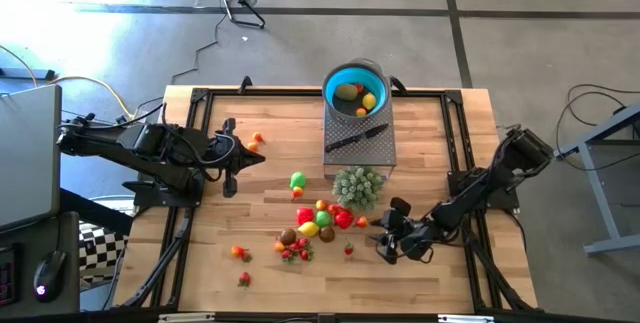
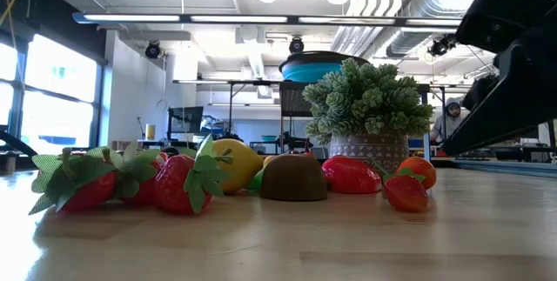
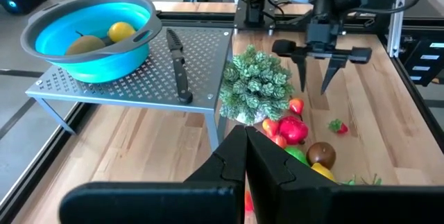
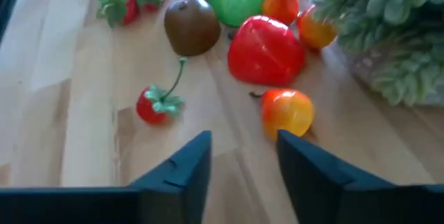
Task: Pick & Place Fruit
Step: Put the orange pear into the blue strainer bowl
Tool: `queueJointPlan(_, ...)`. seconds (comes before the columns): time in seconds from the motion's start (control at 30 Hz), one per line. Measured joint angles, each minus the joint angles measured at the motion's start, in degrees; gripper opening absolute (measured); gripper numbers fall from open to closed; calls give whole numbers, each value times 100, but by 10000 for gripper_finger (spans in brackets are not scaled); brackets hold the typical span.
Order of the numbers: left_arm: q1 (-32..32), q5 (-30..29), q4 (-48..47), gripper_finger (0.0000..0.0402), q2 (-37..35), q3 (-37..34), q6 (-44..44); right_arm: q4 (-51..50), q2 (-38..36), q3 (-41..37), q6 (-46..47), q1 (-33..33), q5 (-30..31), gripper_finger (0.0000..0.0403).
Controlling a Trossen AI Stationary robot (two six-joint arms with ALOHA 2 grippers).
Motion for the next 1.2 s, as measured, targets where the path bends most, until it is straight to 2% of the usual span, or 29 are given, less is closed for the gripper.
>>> queueJointPlan(0.2, 0, -1, 0, 0, 0, 0, 0, -303, 0, 2, 6, -175, -17, 261)
queueJointPlan(0.37, 0, -2, 0, 0, 0, 0, 0, -464, 0, 2, -9, -290, -48, 297)
queueJointPlan(0.6, -1, 0, 0, 0, 0, 0, -17, -442, 0, 2, -351, -419, -340, 299)
queueJointPlan(0.93, 0, 0, 0, 0, 0, 0, -108, -350, 2, 2, -685, -548, -298, 294)
queueJointPlan(1.2, 0, 0, 2, 0, 0, 0, -109, 219, 178, 4, -942, -546, -150, 294)
